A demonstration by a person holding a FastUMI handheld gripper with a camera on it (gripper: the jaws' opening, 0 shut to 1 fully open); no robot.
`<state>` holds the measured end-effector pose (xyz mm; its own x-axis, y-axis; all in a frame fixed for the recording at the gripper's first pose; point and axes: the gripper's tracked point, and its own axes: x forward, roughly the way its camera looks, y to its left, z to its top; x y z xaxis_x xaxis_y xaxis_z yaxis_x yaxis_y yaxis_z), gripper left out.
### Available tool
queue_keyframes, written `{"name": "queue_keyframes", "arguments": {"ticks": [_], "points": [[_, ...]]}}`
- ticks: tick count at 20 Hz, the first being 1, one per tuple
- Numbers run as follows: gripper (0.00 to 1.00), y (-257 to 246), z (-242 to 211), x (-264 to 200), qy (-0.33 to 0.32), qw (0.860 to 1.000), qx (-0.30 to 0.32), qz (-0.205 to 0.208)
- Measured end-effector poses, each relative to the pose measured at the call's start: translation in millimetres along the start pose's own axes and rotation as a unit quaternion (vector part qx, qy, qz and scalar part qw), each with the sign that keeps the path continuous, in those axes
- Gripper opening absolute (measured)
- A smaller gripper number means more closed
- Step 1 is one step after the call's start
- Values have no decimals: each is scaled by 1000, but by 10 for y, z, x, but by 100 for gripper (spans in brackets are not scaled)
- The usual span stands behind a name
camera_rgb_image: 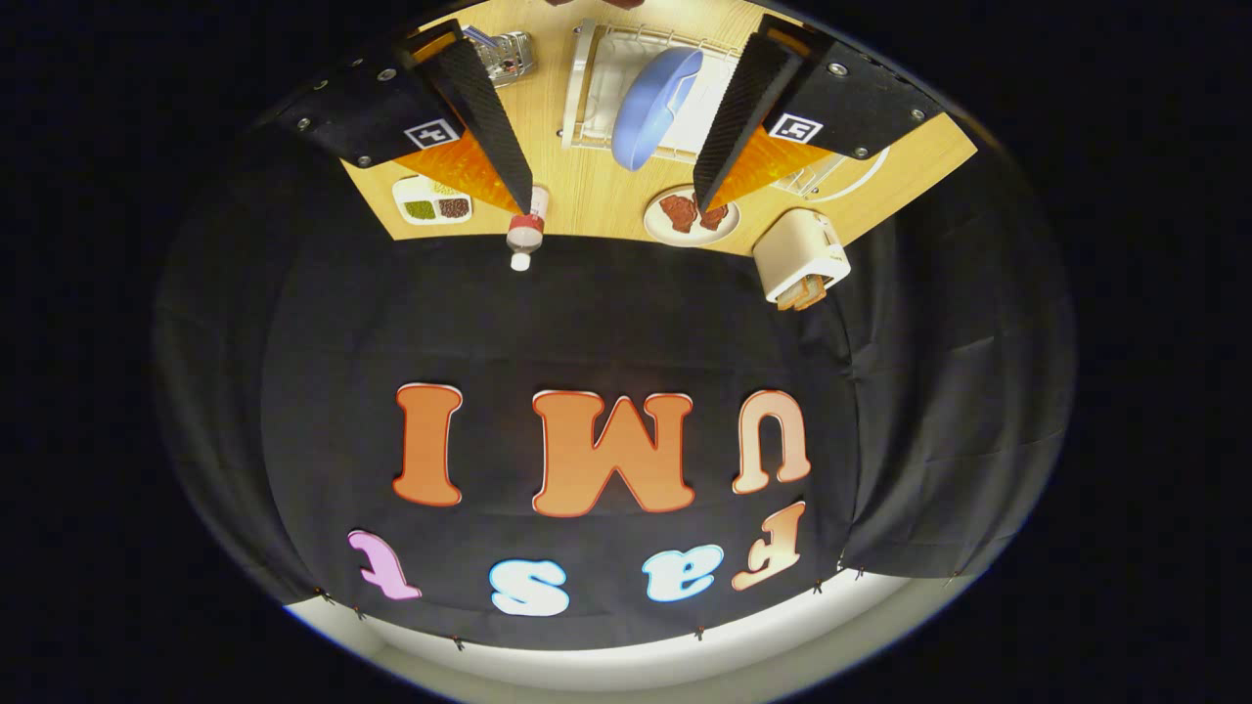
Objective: Take the plate from the dish rack, then take the spoon from the basket and place it into the plate.
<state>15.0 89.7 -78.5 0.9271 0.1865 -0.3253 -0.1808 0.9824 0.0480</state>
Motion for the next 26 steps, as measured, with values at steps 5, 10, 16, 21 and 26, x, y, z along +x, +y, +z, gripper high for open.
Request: {"name": "queue_keyframes", "arguments": {"ticks": [5,10,16,21,26], "points": [[99,112,-491,261,119,992,43,5],[99,76,-955,466,226,972,55,-14],[90,171,-1422,580,351,934,66,-22],[73,295,-1626,671,392,918,55,-27],[40,313,-1795,691,424,902,57,-55]]}}
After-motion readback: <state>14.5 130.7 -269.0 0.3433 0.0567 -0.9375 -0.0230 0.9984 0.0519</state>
